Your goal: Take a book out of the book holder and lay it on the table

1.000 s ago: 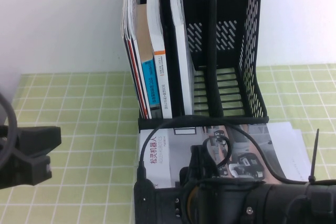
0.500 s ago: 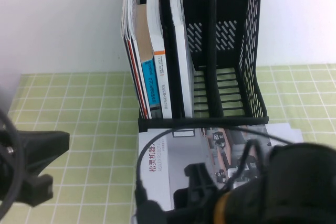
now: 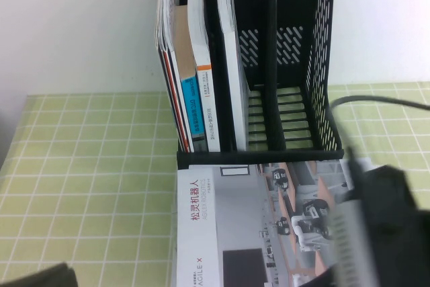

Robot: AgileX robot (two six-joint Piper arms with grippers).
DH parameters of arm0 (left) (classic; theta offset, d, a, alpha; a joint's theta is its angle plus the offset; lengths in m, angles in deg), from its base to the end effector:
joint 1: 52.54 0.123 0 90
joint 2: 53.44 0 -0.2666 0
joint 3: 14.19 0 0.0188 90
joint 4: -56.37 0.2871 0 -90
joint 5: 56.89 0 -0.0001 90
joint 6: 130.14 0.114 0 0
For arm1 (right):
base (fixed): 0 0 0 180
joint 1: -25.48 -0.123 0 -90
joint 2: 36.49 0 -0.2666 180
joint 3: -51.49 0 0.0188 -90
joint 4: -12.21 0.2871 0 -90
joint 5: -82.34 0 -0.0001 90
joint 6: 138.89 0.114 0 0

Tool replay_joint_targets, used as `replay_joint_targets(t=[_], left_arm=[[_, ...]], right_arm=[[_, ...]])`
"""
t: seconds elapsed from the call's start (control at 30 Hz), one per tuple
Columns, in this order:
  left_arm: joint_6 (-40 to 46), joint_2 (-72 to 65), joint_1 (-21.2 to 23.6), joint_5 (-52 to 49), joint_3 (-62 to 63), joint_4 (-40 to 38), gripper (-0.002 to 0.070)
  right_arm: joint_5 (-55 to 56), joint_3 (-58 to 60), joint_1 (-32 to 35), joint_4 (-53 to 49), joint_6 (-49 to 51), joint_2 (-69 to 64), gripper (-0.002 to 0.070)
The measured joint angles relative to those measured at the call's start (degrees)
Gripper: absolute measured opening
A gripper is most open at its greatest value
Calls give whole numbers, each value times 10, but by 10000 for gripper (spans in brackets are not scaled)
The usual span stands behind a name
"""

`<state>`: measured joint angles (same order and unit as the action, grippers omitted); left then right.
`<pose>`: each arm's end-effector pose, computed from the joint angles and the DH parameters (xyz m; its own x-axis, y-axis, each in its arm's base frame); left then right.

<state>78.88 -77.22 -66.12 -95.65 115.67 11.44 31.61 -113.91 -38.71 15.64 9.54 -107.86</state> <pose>0.1107 -0.0786 0.3041 -0.3215 -0.0644 -0.9447 0.5859 0.7702 -0.2520 0.1163 0.2526 0.3317 0.1724 -0.7698 -0.6146 -0.9510 0.0326 -0.3076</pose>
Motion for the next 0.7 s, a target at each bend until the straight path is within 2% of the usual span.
replay_joint_targets(t=[0.23,0.43,0.6,0.7], left_arm=[[14,82,0,32,-97,-14,-3],[20,91,0,74,-133,-11,-1],[20,91,0,146,-144,-10,-1],[20,91,0,158,-146,-10,-2]], right_arm=[[77,114,50,27,22,146,3],[163,244,56,8,57,303,3],[265,344,56,-124,205,396,2],[280,381,56,-189,237,426,2]])
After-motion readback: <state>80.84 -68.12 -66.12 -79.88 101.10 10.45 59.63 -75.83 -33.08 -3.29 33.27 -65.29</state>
